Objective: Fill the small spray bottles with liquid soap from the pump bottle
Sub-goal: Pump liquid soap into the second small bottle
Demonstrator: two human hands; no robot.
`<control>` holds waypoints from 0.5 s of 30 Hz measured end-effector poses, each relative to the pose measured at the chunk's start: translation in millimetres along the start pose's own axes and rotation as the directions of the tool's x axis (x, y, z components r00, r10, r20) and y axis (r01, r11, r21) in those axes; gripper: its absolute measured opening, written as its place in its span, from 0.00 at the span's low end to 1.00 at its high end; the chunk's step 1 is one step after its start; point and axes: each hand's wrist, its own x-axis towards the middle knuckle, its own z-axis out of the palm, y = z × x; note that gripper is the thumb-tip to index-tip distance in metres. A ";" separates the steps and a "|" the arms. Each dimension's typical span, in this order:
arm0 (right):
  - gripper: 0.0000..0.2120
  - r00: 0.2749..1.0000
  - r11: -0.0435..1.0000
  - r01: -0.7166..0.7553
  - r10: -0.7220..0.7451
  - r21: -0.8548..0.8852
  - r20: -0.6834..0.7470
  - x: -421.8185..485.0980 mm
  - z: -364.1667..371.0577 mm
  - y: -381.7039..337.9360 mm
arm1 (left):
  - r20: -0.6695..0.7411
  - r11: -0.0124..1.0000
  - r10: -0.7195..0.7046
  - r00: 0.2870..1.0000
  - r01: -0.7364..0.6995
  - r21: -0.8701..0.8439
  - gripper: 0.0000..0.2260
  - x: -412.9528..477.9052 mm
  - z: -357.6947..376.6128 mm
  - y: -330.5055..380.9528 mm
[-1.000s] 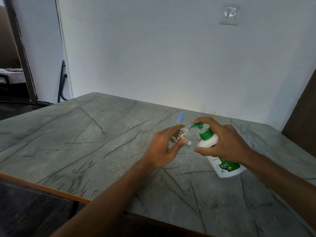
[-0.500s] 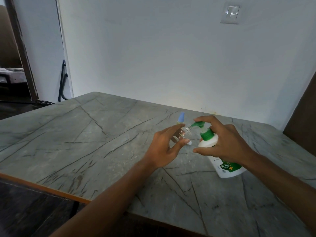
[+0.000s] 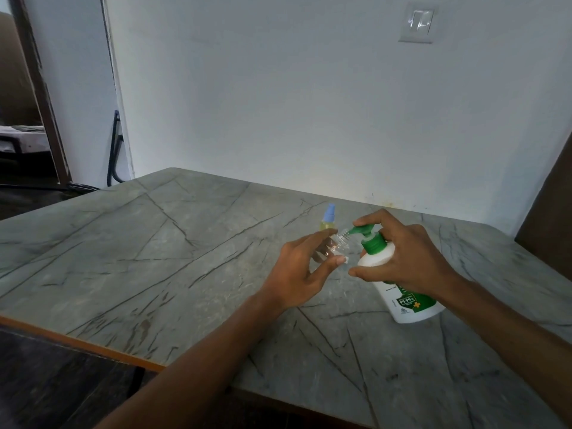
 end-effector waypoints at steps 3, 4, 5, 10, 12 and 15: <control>0.38 0.999 0.999 0.026 -0.025 -0.033 0.027 -0.8 -0.3 1.3 | -0.012 1.000 -0.001 1.000 0.001 0.010 0.23 1.2 -0.6 -1.4; 0.40 0.999 0.999 0.027 -0.026 -0.039 0.036 -1.3 -0.5 1.4 | -0.014 1.000 0.001 1.000 -0.001 0.017 0.23 1.4 -0.9 -1.7; 0.43 0.999 0.999 0.028 -0.026 -0.043 0.042 -1.7 -0.6 1.5 | -0.014 1.000 0.002 1.000 -0.001 0.022 0.23 1.6 -1.3 -2.0; 0.41 0.998 0.997 0.047 -0.045 -0.057 0.036 -2.6 0.1 1.1 | -0.020 0.999 -0.002 1.000 0.003 0.045 0.23 1.4 -2.1 -0.9; 0.38 0.999 0.998 0.046 -0.044 -0.051 0.027 -2.0 0.8 1.5 | -0.022 0.998 0.002 1.000 0.000 0.058 0.23 1.3 -2.3 -0.3; 0.37 0.999 0.999 0.043 -0.043 -0.028 0.005 -0.7 1.4 1.1 | -0.017 0.998 0.006 1.000 -0.005 0.063 0.23 1.2 -2.3 0.0</control>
